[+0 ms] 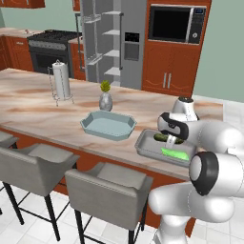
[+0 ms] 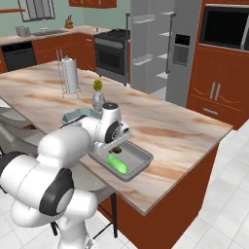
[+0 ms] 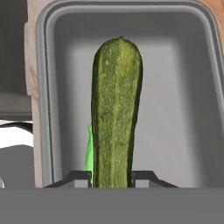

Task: Place the cold items (corn and squash) from the fridge in one tupperware on the dining counter. Place the warm items (hot dog and kebab skewer) in the stove area in another tupperware.

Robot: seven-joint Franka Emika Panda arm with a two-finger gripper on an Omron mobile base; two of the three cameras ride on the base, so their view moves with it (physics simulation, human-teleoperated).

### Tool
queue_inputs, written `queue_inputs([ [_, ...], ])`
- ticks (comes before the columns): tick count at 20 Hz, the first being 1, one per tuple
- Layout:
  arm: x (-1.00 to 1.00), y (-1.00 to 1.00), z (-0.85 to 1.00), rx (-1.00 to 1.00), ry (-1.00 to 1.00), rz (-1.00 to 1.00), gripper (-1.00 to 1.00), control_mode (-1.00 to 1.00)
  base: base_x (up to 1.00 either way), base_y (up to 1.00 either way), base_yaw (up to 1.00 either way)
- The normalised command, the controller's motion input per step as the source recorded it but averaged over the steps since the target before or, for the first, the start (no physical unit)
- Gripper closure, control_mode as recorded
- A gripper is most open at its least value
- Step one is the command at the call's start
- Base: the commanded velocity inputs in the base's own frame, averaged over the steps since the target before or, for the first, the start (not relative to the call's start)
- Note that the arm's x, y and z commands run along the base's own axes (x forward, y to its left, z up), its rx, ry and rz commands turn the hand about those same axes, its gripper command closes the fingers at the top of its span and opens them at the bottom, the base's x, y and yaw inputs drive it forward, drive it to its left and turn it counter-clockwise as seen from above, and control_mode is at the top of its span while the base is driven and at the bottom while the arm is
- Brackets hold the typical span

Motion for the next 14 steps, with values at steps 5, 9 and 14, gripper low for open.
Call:
queue_inputs([
  [5, 0.27, -0.14, -0.18, 0.00, -0.05, 0.00, 1.00, -1.00, 0.00, 0.00, 0.00],
  [9, 0.05, -0.01, -0.14, -0.02, -0.02, 0.00, 1.00, -1.00, 0.00, 0.00, 0.00],
  [14, 0.00, 0.00, -0.02, 0.00, 0.00, 0.00, -1.00, -1.00, 0.00, 0.00, 0.00],
])
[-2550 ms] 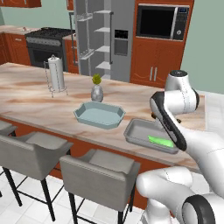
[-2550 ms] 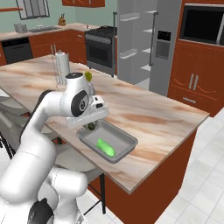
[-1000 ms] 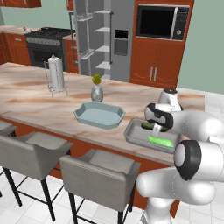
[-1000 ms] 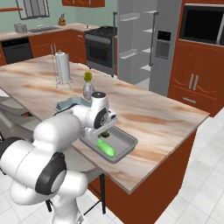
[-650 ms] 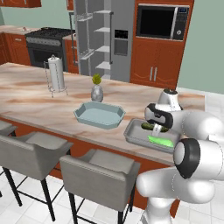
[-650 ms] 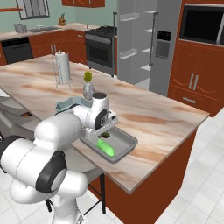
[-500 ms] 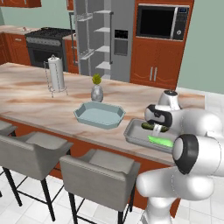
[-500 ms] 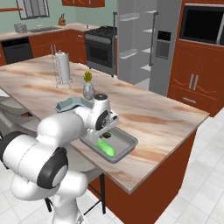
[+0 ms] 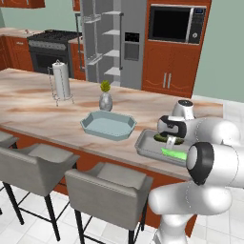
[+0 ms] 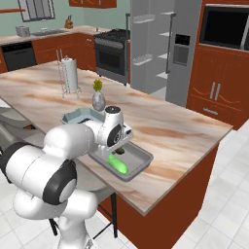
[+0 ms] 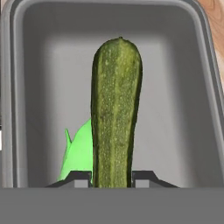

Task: Place the cold items (corn and squash) from the fridge in one tupperware on the dining counter. Place the warm items (hot dog and kebab skewer) in the stove area in another tupperware.

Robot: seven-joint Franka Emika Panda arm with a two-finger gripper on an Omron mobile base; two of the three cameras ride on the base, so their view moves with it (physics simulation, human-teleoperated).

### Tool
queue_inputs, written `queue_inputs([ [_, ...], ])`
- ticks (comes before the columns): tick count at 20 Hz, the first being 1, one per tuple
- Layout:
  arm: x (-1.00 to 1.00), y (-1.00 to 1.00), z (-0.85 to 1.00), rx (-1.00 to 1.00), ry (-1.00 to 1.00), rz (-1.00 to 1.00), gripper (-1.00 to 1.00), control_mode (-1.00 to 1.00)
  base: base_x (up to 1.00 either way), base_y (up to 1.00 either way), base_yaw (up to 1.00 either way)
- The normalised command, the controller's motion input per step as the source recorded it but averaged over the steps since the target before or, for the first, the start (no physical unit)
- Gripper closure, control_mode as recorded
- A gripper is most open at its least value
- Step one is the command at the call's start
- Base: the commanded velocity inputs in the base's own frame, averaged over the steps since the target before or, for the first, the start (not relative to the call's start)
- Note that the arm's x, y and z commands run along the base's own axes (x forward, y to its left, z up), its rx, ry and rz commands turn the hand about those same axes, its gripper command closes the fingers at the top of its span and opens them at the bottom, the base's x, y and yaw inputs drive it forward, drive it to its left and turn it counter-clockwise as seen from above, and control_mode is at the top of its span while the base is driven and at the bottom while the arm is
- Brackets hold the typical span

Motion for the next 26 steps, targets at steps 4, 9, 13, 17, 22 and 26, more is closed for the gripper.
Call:
queue_inputs([
  [4, 0.00, 0.00, -0.01, 0.00, 0.00, 0.00, -1.00, -1.00, 0.00, 0.00, 0.00],
  [9, 0.00, 0.00, 0.00, 0.00, 0.00, 0.00, -1.00, -1.00, 0.00, 0.00, 0.00],
  [13, 0.00, 0.01, 0.10, 0.00, 0.00, -0.02, -1.00, -1.00, 0.00, 0.00, 0.00],
  [17, -0.24, 0.08, 0.63, 0.00, 0.00, -0.09, -1.00, -1.00, 0.00, 0.00, 0.00],
  [22, -0.67, 0.29, 0.87, 0.00, 0.02, -0.31, -1.00, -1.00, 0.00, 0.00, 0.00],
  [26, -0.92, 0.30, 0.72, 0.06, 0.04, -0.47, -1.00, -1.00, 0.00, 0.00, 0.00],
])
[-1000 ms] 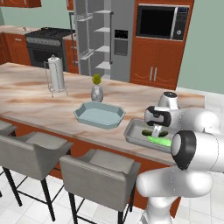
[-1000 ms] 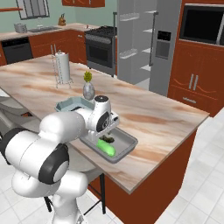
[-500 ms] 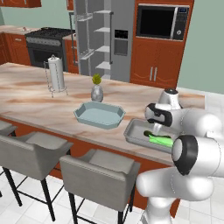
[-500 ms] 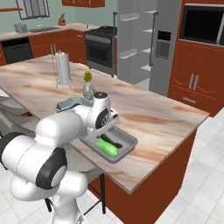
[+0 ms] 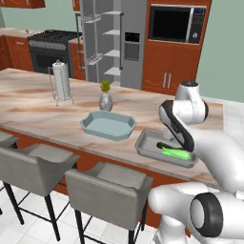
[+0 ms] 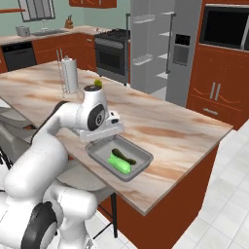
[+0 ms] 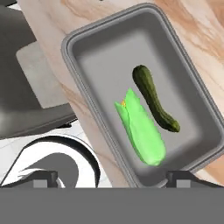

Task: Place the cold items (corn and squash) from the fridge in one tupperware on the dining counter. Place the warm items (hot dog and kebab skewer) in the stove area in another tupperware.

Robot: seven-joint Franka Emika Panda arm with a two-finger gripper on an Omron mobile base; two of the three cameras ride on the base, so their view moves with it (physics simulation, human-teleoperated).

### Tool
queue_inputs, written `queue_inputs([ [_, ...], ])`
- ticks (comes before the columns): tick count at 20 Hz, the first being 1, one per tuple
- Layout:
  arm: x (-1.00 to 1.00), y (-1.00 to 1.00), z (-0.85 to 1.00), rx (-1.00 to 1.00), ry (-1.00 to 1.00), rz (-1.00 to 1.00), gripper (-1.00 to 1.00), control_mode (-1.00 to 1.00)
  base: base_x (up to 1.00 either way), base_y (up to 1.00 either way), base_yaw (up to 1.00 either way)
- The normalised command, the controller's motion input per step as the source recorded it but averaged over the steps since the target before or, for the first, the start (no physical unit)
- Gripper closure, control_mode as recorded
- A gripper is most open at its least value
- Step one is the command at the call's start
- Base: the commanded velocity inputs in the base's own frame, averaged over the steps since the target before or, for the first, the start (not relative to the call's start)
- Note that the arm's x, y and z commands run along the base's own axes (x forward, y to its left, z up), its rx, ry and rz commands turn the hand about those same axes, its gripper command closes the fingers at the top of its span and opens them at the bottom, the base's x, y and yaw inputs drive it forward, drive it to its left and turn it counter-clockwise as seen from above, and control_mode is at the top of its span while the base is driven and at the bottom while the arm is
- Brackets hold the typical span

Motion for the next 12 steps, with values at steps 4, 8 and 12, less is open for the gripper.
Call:
queue_inputs([
  [4, -0.99, 0.41, 0.54, 0.05, -0.02, -0.56, -1.00, -1.00, 0.00, 0.00, 0.00],
  [8, -0.70, 0.25, 0.34, 0.06, -0.02, -0.68, -1.00, -1.00, 0.00, 0.00, 0.00],
  [12, -0.78, 0.49, 0.35, 0.02, -0.14, -0.57, -1.00, -1.00, 0.00, 0.00, 0.00],
])
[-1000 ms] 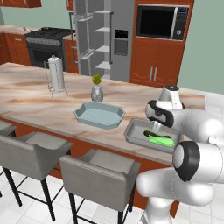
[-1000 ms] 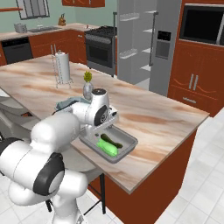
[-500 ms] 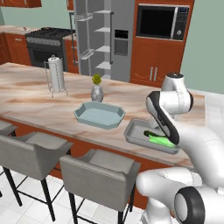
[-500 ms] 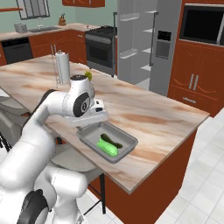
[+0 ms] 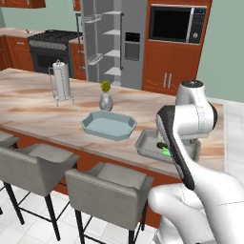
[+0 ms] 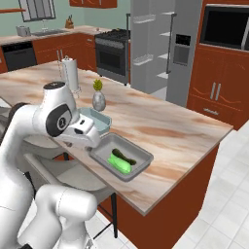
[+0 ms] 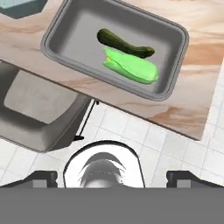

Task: Place the cold items (corn and squash) from the fridge in one tupperware on the dining counter. Place the warm items (hot dog and kebab skewer) in the stove area in another tupperware.

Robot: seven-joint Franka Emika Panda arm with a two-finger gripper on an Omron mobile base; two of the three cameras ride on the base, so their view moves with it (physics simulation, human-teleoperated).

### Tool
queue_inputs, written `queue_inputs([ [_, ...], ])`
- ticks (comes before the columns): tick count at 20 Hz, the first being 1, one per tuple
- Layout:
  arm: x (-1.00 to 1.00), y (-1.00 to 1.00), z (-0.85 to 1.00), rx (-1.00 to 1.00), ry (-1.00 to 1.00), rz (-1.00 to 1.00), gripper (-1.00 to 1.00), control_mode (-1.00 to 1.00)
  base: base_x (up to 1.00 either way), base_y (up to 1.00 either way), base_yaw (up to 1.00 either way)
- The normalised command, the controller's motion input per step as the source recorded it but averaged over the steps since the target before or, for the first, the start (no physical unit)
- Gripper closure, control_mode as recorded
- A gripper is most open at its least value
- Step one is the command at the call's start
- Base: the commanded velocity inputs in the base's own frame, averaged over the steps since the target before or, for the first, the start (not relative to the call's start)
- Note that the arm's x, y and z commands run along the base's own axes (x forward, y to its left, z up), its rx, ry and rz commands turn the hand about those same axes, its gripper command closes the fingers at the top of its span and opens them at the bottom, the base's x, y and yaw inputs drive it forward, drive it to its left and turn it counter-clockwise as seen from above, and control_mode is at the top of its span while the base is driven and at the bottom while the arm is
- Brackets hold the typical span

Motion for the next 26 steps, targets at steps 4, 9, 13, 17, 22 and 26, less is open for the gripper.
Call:
queue_inputs([
  [4, -0.99, 0.41, 0.39, 0.00, -0.21, -0.32, -1.00, -1.00, 0.00, 0.00, 0.00],
  [9, -0.81, 0.03, 0.37, 0.06, -0.11, -0.11, -1.00, -1.00, 0.00, 0.00, 0.00],
  [13, 0.47, -0.32, -0.01, 0.00, 0.25, 0.05, -1.00, -1.00, 0.00, 0.00, 0.00],
  [17, 0.16, -0.08, 0.00, 0.04, 0.29, 0.10, -1.00, -1.00, 0.00, 0.00, 0.00],
  [22, 0.00, 0.28, -0.10, 0.02, 0.21, 0.09, -1.00, -1.00, 0.00, 0.00, 0.00],
  [26, 0.00, 0.15, -0.25, 0.00, 0.07, 0.00, -1.00, -1.00, 0.00, 0.00, 0.00],
])
